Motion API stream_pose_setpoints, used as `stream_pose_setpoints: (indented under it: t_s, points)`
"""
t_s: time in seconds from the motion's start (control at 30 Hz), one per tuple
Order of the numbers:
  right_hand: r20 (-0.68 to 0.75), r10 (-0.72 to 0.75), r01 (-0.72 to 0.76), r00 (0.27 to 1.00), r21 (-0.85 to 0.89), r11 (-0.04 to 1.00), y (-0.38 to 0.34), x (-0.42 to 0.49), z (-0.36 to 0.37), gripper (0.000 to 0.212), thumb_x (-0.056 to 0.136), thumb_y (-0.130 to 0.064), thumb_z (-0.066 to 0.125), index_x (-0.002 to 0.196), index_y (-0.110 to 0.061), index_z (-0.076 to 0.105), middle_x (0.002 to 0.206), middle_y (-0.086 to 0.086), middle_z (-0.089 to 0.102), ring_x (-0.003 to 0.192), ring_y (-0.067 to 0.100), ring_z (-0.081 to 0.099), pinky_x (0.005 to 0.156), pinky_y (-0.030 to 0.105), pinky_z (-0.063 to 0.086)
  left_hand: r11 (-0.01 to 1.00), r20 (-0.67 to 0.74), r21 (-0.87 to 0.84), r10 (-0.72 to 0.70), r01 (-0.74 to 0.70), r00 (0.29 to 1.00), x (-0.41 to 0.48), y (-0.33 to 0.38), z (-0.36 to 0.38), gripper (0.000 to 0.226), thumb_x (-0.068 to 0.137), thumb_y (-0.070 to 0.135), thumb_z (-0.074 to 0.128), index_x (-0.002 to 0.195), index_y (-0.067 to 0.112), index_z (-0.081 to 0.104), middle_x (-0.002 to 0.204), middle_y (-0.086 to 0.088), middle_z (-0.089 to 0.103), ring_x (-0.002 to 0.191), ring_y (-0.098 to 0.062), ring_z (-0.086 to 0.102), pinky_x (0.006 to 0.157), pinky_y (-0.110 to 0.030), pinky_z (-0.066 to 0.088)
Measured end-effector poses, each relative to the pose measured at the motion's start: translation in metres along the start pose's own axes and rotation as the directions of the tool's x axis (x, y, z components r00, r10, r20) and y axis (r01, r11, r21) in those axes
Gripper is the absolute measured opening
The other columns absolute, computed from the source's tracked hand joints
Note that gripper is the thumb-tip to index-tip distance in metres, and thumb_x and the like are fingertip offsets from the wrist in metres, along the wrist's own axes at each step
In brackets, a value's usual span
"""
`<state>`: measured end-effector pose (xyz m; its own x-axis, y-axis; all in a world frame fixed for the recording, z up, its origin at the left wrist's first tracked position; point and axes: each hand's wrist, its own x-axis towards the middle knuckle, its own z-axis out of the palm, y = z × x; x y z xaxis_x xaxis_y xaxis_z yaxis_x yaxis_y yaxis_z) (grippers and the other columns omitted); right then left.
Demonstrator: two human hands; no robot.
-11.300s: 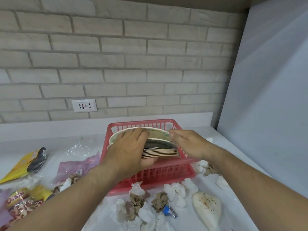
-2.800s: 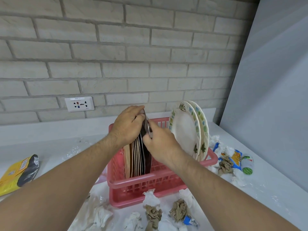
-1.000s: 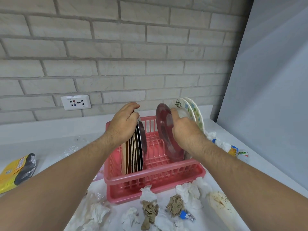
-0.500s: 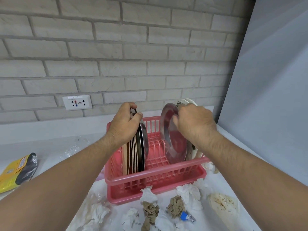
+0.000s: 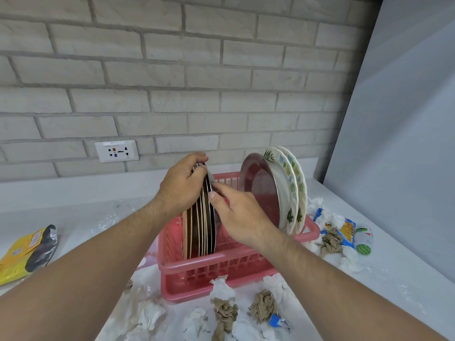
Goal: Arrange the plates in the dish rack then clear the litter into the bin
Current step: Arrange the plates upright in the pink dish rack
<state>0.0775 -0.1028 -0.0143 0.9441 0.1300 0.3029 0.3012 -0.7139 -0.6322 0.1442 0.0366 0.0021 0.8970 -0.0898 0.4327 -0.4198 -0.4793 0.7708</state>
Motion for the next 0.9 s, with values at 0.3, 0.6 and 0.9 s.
stream_pose_setpoints:
  t_s: [0.3,0.6,0.9]
  points:
    - [0.053,-0.078,0.094,0.996,-0.518,0.85,-0.036,0.002,-0.005,0.021,0.093,0.003,0.038,0.107,-0.001,0.053,0.084,0.01,0.045,0.08,0.029,0.061,0.055,0.031,0.032,0.999,-0.055,0.016,0.036,-0.035,0.998,-0.003,0.005,0.005,0.042,0.092,0.009,0.04,0.128,0.016,0.06,0.141,0.004,0.051,0.133,-0.007,0.041,0.113,-0.021,0.025]
    - [-0.114,0.015,-0.081,0.993,-0.599,0.797,-0.053,0.024,-0.045,0.017,0.098,-0.009,0.037,0.109,-0.007,0.049,0.102,0.014,0.064,0.096,0.033,0.061,0.069,0.036,0.034,1.0,-0.082,-0.006,0.012,-0.012,0.997,-0.006,0.008,0.008,0.047,0.094,0.019,0.036,0.14,0.026,0.044,0.129,0.016,0.053,0.113,0.002,0.046,0.098,-0.013,0.034]
    - [-0.282,0.036,-0.218,0.959,-0.65,0.728,-0.042,0.047,-0.1,0.016,0.09,0.002,0.033,0.097,-0.013,0.037,0.075,0.006,0.042,0.06,0.022,0.038,0.063,0.037,0.031,0.999,-0.036,0.033,0.032,-0.031,0.999,-0.004,0.011,0.011,0.039,0.096,0.01,0.035,0.125,0.013,0.061,0.133,0.015,0.05,0.126,0.004,0.039,0.1,0.0,0.017]
